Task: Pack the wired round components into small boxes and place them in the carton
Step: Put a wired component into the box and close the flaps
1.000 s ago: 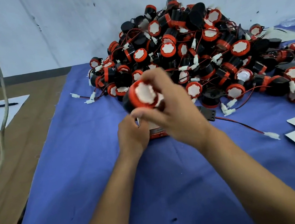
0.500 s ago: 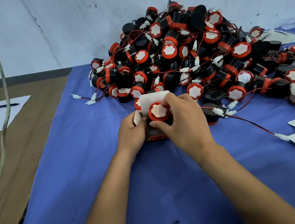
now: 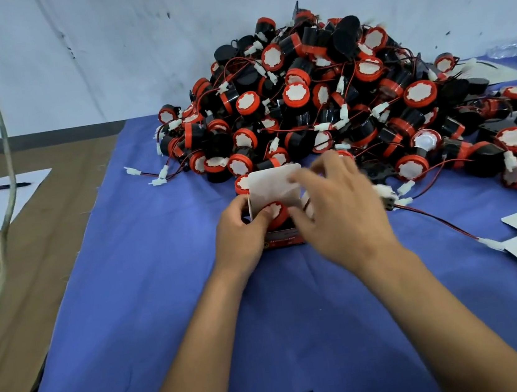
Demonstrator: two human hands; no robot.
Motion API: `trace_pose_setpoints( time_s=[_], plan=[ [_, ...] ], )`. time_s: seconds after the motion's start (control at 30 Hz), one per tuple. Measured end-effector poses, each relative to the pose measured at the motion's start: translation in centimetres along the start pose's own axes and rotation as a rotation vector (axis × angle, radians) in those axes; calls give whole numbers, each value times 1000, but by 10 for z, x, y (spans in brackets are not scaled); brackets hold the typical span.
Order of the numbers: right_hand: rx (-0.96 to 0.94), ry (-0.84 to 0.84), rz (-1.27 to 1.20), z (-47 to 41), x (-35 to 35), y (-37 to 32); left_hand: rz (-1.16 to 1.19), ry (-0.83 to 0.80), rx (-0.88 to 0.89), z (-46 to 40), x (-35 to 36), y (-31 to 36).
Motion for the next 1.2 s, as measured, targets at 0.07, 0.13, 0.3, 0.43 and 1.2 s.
trace_pose_setpoints(
  time_s=[0.07,0.13,0.3,0.43,1.2],
  plan=[
    [130,-51,41,-1,-15,14,-19,15,-6,0,0,0],
    [147,-66,36,-6,-26,11,-32,24,-5,0,1,0],
    [28,-206,72,-20,-16,-32,-50,32,68,2,3,1],
    [12,-375,34,-22,12,-36,-141,67,115,1,4,0],
    [61,52,-57,-29,18,-14,-83,-24,69,4,9,7]
  ],
)
Point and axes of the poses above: each hand's wrist, its own z-axis away from the middle knuckle, its own x-axis out of the palm, y = z × x, the point moved 7 cm from there along -z, towards the middle knuckle, and after that the axes turned 15 degrees about -x, right-handed, at the moved point
